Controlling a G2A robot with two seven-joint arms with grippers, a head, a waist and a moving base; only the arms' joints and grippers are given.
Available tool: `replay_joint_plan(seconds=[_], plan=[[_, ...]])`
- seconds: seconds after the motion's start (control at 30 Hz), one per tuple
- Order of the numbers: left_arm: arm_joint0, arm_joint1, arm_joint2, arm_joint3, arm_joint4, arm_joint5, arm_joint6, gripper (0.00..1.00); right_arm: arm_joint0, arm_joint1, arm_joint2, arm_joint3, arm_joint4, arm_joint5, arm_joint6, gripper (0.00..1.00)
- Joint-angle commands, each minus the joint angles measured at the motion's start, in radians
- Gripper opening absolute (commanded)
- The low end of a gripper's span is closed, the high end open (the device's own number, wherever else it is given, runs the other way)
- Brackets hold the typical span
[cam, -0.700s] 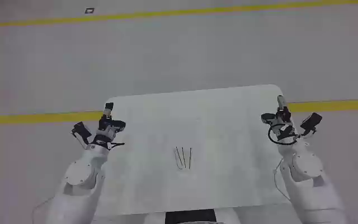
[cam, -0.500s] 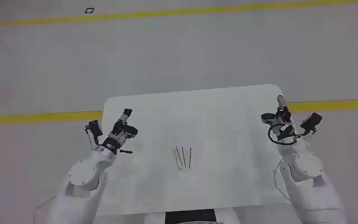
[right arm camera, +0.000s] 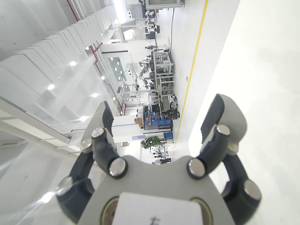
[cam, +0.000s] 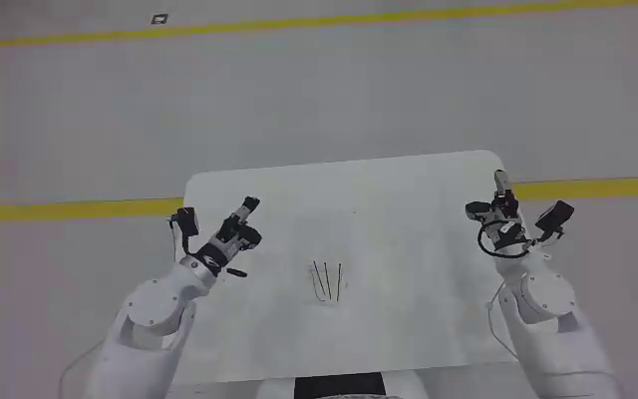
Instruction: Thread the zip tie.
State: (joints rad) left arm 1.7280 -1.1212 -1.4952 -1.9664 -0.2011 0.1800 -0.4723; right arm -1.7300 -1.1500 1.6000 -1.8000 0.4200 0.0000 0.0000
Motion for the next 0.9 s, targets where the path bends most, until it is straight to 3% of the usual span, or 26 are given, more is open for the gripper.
replay_joint_plan(seconds=[0.0, 0.33, 0.43, 0.57, 0.7, 0.87], plan=[[0.005, 0.004, 0.009, -0.026, 0.032, 0.032, -0.052, 1.0, 0.0, 0.0, 0.0, 0.0, 0.0, 0.0, 0.0, 1.0], [0.005, 0.004, 0.009, -0.026, 0.032, 0.032, -0.052, 1.0, 0.0, 0.0, 0.0, 0.0, 0.0, 0.0, 0.0, 1.0], [-0.022, 0.01, 0.045, -0.051, 0.081, 0.057, -0.128, 1.0, 0.0, 0.0, 0.0, 0.0, 0.0, 0.0, 0.0, 1.0], [-0.076, 0.017, 0.104, -0.07, 0.152, 0.16, -0.233, 1.0, 0.0, 0.0, 0.0, 0.0, 0.0, 0.0, 0.0, 1.0], [-0.108, 0.026, 0.165, -0.033, 0.248, 0.16, -0.325, 1.0, 0.0, 0.0, 0.0, 0.0, 0.0, 0.0, 0.0, 1.0], [-0.116, 0.027, 0.181, -0.027, 0.276, 0.16, -0.326, 1.0, 0.0, 0.0, 0.0, 0.0, 0.0, 0.0, 0.0, 1.0]])
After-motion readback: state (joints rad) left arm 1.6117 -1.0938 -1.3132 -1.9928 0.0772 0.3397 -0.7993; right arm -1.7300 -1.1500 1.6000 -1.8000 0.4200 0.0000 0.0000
